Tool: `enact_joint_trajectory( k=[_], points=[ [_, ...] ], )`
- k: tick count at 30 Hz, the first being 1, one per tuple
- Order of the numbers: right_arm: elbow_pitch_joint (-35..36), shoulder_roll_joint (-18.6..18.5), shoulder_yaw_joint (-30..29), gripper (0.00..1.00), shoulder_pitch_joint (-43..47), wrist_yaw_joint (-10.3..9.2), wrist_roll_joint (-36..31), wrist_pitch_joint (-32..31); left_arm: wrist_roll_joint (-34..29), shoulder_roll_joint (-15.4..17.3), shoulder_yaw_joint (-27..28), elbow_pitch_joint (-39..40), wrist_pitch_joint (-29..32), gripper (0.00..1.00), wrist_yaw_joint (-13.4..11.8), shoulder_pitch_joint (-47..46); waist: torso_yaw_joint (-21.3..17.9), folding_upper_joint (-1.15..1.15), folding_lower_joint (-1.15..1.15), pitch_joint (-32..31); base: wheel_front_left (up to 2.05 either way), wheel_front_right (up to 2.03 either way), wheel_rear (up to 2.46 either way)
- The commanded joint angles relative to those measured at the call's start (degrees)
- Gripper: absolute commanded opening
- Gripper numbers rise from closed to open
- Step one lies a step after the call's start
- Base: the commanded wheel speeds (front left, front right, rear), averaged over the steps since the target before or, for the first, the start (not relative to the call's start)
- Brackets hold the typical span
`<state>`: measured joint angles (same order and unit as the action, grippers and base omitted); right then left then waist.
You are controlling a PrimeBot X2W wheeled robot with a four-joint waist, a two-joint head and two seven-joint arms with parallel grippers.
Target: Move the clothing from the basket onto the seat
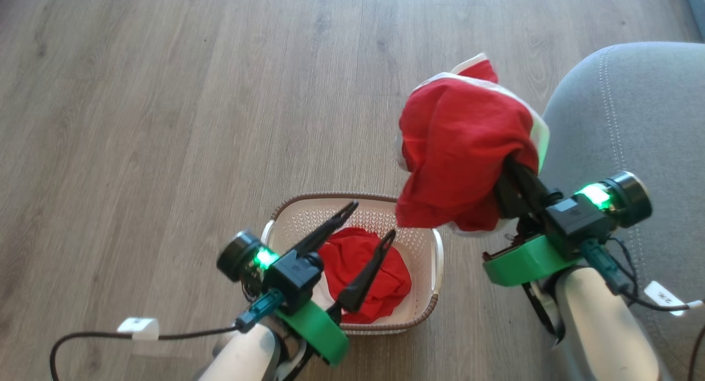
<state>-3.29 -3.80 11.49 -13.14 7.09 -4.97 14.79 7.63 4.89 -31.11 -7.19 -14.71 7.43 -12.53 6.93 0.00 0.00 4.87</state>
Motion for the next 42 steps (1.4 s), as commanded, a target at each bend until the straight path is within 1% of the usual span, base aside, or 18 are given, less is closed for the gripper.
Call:
enact_joint_trajectory(
  k=[1,10,13,20,32,35,37,41,42],
  points=[
    [2.6,0.9,0.3,0.0,-0.2,0.4,0.3,0.2,0.9,-0.2,2.1,1.1,-0.3,1.0,0.1,-0.7,0.1,0.0,0.0,0.1,0.0,0.0,0.0],
    [3.7,0.9,-4.1,0.0,0.3,0.4,1.3,0.2,2.3,1.1,0.6,-1.2,-0.3,1.0,0.1,0.7,0.1,0.0,0.0,0.6,0.0,0.0,0.0],
    [3.5,0.9,-6.2,0.0,1.1,0.4,1.5,0.2,1.6,1.5,0.9,-1.9,-0.3,1.0,0.1,2.2,-0.3,0.0,0.0,0.2,0.0,0.0,0.0],
    [3.1,0.9,-12.9,0.0,3.4,0.4,3.6,0.2,1.2,1.3,3.0,-1.9,-0.3,1.0,0.1,4.7,-0.8,0.0,0.0,-0.7,0.0,0.0,0.0],
    [3.4,0.9,-13.1,0.0,3.5,0.4,4.0,0.2,0.8,1.0,4.2,-1.8,-0.3,1.0,0.1,5.6,-2.0,0.0,0.0,-0.6,0.0,0.0,0.0],
    [3.5,0.9,-13.4,0.0,3.1,0.4,4.5,0.2,0.7,1.2,4.1,-1.7,-0.3,1.0,0.1,5.4,-3.0,0.0,0.0,-0.2,0.0,0.0,0.0],
    [3.6,0.9,-13.6,0.0,2.6,0.4,4.6,0.2,0.6,1.2,3.7,-1.5,-0.3,1.0,0.1,5.2,-4.5,0.0,0.0,0.1,0.0,0.0,0.0],
    [4.3,0.9,-14.3,0.0,1.8,0.4,4.8,0.2,0.5,1.3,3.1,-0.8,-0.3,1.0,0.1,4.6,-8.6,0.0,0.0,1.3,0.0,0.0,0.0],
    [4.5,0.9,-14.1,0.0,1.6,0.4,4.8,0.2,0.4,1.4,3.1,-0.5,-0.3,1.0,0.1,4.5,-10.4,0.0,0.0,1.8,0.0,0.0,0.0]
  ],
)
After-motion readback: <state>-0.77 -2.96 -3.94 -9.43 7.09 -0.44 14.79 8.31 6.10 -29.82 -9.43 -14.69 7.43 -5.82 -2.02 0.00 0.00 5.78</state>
